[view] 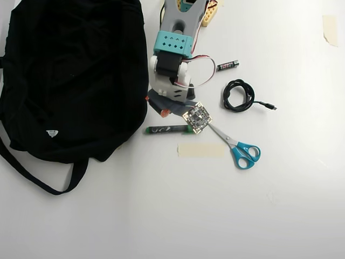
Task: Put the green marker into the black bag
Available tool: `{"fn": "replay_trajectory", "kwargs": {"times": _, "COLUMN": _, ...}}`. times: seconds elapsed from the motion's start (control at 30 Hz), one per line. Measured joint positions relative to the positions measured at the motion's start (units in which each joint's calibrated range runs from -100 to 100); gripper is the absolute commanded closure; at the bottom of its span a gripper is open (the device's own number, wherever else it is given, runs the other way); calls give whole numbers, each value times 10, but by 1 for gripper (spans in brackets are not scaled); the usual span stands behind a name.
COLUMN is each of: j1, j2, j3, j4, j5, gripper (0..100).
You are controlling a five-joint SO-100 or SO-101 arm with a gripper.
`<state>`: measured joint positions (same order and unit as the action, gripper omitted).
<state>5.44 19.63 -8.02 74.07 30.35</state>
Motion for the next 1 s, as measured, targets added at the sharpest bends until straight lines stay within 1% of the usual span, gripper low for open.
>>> {"fn": "replay_trajectory", "kwargs": {"times": 0.07, "j1": -1, "j2": 0, "j3": 0, "j4": 0, "j5": 1, "gripper": 93}}
{"fn": "replay_trajectory", "kwargs": {"times": 0.23, "j1": -2, "j2": 0, "j3": 0, "j4": 0, "j5": 10, "gripper": 78}}
{"fn": "replay_trajectory", "kwargs": {"times": 0.37, "j1": -8, "j2": 0, "j3": 0, "j4": 0, "j5": 10, "gripper": 71}}
{"fn": "replay_trajectory", "kwargs": {"times": 0.53, "j1": -21, "j2": 15, "j3": 0, "j4": 0, "j5": 13, "gripper": 68}}
{"fn": "replay_trajectory", "kwargs": {"times": 0.87, "j1": -43, "j2": 41, "j3": 0, "j4": 1, "j5": 60, "gripper": 67}}
{"fn": "replay_trajectory", "kwargs": {"times": 1.0, "j1": -46, "j2": 41, "j3": -17, "j4": 20, "j5": 74, "gripper": 67}}
